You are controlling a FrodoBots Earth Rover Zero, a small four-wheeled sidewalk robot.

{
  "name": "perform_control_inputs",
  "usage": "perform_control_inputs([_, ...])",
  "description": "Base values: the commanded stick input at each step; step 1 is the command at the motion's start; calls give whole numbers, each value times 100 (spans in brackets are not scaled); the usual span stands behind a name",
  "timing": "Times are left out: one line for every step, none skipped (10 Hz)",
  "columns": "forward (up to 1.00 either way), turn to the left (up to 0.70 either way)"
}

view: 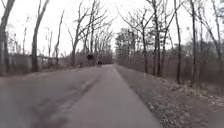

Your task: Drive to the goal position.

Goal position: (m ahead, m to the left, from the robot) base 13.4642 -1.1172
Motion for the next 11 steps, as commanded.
perform_control_inputs([85,0])
perform_control_inputs([85,0])
perform_control_inputs([85,0])
perform_control_inputs([85,0])
perform_control_inputs([85,0])
perform_control_inputs([85,0])
perform_control_inputs([85,0])
perform_control_inputs([85,0])
perform_control_inputs([85,0])
perform_control_inputs([85,0])
perform_control_inputs([85,0])
